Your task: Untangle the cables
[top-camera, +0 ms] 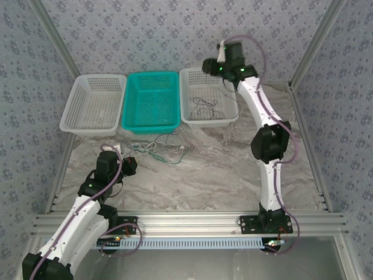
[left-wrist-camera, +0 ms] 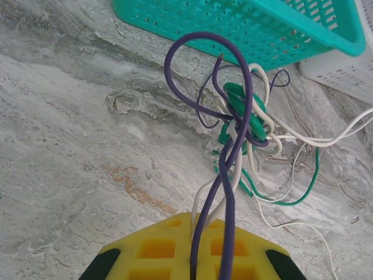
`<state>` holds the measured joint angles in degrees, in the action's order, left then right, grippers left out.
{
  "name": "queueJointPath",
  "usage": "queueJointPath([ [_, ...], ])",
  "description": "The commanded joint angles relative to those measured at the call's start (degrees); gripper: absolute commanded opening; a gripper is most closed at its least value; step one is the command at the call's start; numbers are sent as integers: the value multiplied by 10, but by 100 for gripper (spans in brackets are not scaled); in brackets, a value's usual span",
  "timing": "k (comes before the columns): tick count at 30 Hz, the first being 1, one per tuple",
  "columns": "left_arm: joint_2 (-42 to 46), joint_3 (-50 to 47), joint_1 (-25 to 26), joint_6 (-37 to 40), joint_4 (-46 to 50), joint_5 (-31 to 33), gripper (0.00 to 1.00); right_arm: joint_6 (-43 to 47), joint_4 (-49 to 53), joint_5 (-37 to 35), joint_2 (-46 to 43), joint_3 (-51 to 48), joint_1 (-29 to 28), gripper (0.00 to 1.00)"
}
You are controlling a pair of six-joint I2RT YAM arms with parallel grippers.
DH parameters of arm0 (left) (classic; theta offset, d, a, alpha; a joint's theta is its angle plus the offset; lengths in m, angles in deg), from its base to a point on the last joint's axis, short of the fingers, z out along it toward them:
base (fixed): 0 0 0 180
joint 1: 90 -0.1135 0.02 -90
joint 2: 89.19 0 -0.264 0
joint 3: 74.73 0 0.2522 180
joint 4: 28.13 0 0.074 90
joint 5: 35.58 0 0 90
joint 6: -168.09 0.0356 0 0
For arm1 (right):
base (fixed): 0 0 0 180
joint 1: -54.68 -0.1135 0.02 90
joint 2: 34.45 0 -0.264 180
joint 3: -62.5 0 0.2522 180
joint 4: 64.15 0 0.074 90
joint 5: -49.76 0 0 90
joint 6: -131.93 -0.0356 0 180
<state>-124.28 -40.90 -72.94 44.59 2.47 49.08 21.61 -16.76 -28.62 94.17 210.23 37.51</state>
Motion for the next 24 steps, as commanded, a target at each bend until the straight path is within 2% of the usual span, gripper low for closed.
queueJointPath([
  [1,1,25,6,22,-14,-26,0,29,95,-89,-11,45,-19,83],
  [3,4,26,6,38,-27,-50,0,30,99,-117,-42,44,-22,89],
  [4,3,26,6,47,-35,-65,0,31,94,-121,-66,36,-23,97],
  [6,4,26,6,57,-45,-88,0,33,89,-112,-112,13,-22,100],
  [7,3,27,6,60,-51,-96,0,41,85,-85,-144,-6,-22,100],
  [9,1,32,8,63,-53,-99,0,66,57,-12,-208,-83,-23,100],
  [11,-1,35,9,62,-47,-86,0,97,-18,67,-294,-224,-37,98],
  [13,-6,32,10,63,-46,-76,0,92,-103,80,-358,-364,-64,96],
  [17,-21,31,10,61,-39,-58,0,23,-221,-18,-419,-576,-151,89],
  [21,-20,27,11,54,-45,-61,0,-119,-301,-125,-397,-683,-230,71],
  [24,-14,26,11,57,-43,-61,0,-174,-368,-172,-355,-719,-278,69],
])
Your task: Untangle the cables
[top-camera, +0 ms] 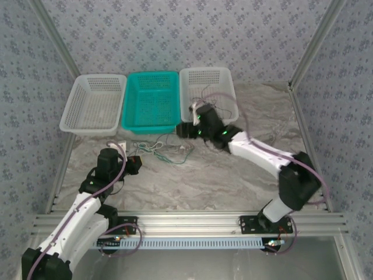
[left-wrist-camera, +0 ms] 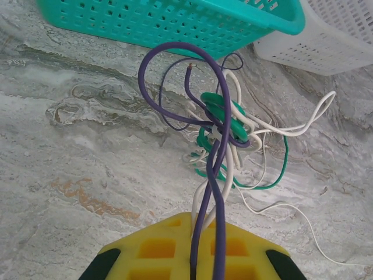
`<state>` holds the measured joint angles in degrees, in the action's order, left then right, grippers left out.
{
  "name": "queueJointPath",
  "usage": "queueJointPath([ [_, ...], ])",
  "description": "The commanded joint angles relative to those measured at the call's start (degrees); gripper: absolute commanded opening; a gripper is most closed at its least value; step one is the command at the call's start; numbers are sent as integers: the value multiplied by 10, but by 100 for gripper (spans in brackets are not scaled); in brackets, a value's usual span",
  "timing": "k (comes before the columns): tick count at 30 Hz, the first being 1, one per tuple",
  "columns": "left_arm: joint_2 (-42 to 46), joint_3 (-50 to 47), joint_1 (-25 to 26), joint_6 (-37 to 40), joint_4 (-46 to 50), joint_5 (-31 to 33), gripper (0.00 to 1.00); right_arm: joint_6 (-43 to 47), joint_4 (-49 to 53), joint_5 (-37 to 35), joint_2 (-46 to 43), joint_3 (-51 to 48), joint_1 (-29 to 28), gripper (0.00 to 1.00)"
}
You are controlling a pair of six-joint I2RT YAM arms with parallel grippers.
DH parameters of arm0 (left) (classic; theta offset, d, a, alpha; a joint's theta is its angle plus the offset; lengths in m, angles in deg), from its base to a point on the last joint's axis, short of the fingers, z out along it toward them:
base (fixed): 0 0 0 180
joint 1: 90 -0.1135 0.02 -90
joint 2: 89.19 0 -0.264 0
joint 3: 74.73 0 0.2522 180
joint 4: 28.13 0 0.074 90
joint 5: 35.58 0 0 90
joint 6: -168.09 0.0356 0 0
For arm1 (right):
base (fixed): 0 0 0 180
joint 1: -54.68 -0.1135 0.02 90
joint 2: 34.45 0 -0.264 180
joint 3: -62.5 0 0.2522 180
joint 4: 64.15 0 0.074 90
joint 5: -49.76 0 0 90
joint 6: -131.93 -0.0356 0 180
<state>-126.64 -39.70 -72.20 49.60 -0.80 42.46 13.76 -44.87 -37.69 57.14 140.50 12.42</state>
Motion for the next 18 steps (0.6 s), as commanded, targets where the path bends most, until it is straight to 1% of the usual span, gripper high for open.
queueJointPath([
  [1,12,12,4,9,-10,5,0,-103,-104,-94,36,-24,-41,69],
  [3,17,10,4,10,-12,5,0,-105,-139,-102,82,-25,-58,69],
  [5,19,9,4,9,-11,4,0,-109,-168,-91,131,-12,-65,68],
  [9,19,16,4,10,-2,-2,0,-96,-225,-122,195,5,-77,65],
  [12,19,20,4,13,5,-7,0,-84,-232,-127,236,35,-79,65],
  [13,19,22,4,15,8,-8,0,-69,-236,-131,247,36,-82,64],
  [14,19,23,4,17,11,-9,0,-56,-243,-142,256,58,-83,64],
  [16,18,25,4,19,14,-10,0,-41,-251,-159,274,70,-83,61],
  [18,19,23,4,17,13,-10,0,-32,-256,-159,299,84,-83,55],
])
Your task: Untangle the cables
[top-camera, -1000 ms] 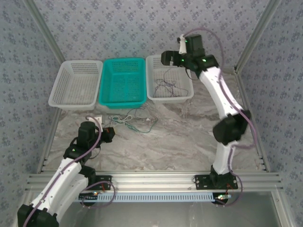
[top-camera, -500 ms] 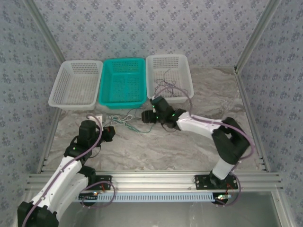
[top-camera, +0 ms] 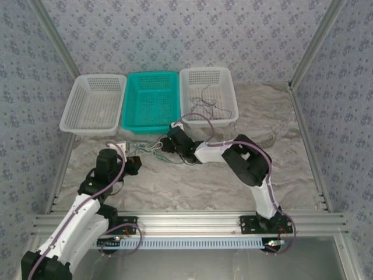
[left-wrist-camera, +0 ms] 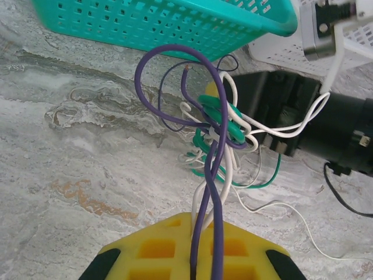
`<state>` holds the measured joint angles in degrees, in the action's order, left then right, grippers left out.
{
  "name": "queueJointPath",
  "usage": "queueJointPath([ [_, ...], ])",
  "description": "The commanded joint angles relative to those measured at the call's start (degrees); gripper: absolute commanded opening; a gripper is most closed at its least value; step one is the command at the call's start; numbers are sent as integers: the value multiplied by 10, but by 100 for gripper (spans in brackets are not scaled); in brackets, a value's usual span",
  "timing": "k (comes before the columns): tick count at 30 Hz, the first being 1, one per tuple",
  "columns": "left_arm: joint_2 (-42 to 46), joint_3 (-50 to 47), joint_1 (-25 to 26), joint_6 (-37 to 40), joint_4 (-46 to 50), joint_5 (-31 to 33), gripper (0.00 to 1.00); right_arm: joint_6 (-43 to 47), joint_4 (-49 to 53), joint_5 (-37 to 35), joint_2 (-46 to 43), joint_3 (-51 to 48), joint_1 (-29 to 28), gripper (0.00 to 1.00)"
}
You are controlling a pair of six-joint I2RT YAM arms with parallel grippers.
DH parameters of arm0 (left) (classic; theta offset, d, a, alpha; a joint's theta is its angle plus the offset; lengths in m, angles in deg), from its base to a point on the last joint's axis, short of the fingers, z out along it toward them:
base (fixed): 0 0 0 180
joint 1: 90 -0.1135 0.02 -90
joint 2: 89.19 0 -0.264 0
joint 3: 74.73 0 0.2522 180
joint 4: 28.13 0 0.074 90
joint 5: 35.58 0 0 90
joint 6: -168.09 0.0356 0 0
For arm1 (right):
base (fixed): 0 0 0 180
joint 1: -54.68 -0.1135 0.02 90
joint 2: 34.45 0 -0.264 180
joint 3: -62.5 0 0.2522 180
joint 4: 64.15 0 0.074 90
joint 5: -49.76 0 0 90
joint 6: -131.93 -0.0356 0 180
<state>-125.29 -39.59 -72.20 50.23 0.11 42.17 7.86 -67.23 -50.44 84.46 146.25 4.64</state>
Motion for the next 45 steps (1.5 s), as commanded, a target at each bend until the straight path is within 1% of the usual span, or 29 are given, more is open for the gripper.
queueJointPath([
  [1,7,20,4,9,3,-7,0,31,-37,-25,38,33,-6,50],
  [4,9,19,4,4,3,-3,0,24,-38,-22,53,35,-9,37],
  [6,14,18,4,3,7,6,0,18,-45,-23,50,24,-11,32],
  [7,17,17,3,0,9,12,0,18,-44,-24,48,19,-12,27],
  [8,20,16,4,-1,12,18,0,19,-42,-22,43,15,-12,22],
  [11,24,18,3,-1,26,43,0,17,-43,-25,10,-11,-13,1],
  [14,26,26,3,0,49,78,0,7,-58,-44,-46,-76,-13,0],
  [16,29,28,1,2,59,98,0,8,-64,-52,-99,-115,-13,0],
  [19,30,27,-1,10,54,106,0,14,-47,-55,-185,-158,-12,0],
  [22,18,26,-6,23,47,114,0,26,-13,-61,-288,-181,-10,0],
  [24,-1,27,-9,26,41,118,0,30,13,-71,-355,-181,-6,0],
  [25,-14,29,-10,23,38,119,2,38,32,-67,-390,-172,-3,0],
  [28,-49,31,-10,17,12,101,20,68,98,-25,-456,-118,7,0],
  [30,-56,29,-10,5,-14,85,33,70,126,3,-482,-80,9,0],
  [31,-54,23,-10,-2,-33,75,40,63,132,14,-492,-64,9,0],
  [32,-50,15,-10,-9,-56,62,46,54,136,20,-498,-51,8,0],
  [35,-42,-26,-6,-25,-141,15,67,-6,186,12,-493,22,8,0],
  [37,-47,-47,2,-28,-178,-10,74,-27,169,33,-487,41,7,0],
  [39,-48,-58,16,-23,-202,-37,79,-51,131,48,-483,49,3,0],
  [41,-39,-66,39,-17,-238,-60,87,-56,117,58,-478,68,-4,0],
  [44,-35,-61,76,-8,-284,-76,99,-40,126,55,-474,104,-15,0],
  [45,-41,-55,88,-11,-297,-77,99,-33,129,53,-471,115,-17,0],
])
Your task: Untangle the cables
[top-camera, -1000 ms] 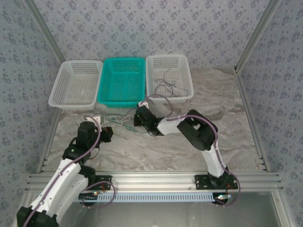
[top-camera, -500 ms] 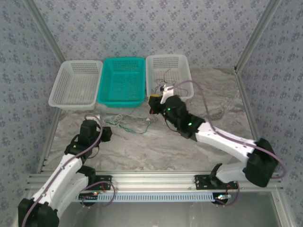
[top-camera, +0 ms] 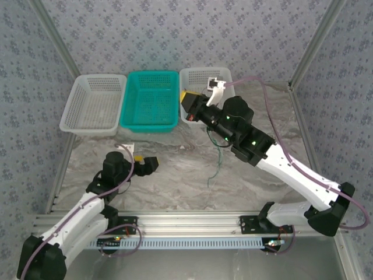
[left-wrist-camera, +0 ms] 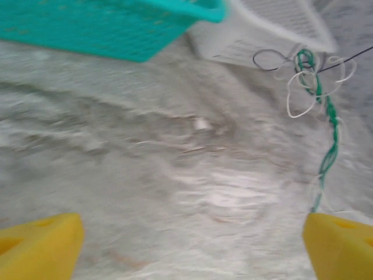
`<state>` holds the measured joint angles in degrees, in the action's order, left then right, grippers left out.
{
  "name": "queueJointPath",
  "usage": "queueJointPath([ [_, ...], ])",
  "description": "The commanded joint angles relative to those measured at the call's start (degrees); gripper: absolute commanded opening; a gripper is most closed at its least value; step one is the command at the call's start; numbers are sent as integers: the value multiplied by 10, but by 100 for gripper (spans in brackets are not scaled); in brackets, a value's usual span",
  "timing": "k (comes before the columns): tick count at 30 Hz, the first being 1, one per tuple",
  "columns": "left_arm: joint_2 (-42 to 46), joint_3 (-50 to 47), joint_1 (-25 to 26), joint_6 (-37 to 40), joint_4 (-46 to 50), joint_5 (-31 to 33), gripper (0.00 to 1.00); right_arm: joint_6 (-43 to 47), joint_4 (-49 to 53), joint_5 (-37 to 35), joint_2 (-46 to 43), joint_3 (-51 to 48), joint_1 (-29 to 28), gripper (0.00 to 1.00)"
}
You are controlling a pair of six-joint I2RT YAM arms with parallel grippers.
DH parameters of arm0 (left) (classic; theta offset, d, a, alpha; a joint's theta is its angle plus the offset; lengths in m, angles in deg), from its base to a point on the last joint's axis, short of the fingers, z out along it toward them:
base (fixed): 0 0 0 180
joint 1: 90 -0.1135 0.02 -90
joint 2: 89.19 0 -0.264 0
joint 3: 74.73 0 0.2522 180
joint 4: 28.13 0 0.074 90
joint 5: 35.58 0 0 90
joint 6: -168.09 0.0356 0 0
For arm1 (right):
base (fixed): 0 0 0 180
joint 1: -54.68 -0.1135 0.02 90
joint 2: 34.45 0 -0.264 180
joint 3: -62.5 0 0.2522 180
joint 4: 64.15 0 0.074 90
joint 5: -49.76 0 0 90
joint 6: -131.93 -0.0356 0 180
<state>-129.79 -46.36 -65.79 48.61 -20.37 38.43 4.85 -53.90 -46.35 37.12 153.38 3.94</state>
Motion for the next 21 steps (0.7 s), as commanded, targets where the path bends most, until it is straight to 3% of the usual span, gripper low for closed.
queueJointPath([
  [1,-12,22,37,-1,-113,-46,99,2,-1,11,3,53,-13,0],
  [4,-93,78,91,-22,-142,-57,99,5,0,10,2,71,-20,0],
  [8,-213,160,169,-55,-184,-17,99,5,-7,-2,-3,77,-29,0],
  [13,-361,246,212,-74,-238,4,100,6,-23,-8,-4,82,-35,0],
  [16,-428,267,231,-78,-239,74,99,5,-30,-5,0,93,-41,0],
  [21,-478,260,233,-84,-251,180,79,27,-41,5,1,108,-50,0],
])
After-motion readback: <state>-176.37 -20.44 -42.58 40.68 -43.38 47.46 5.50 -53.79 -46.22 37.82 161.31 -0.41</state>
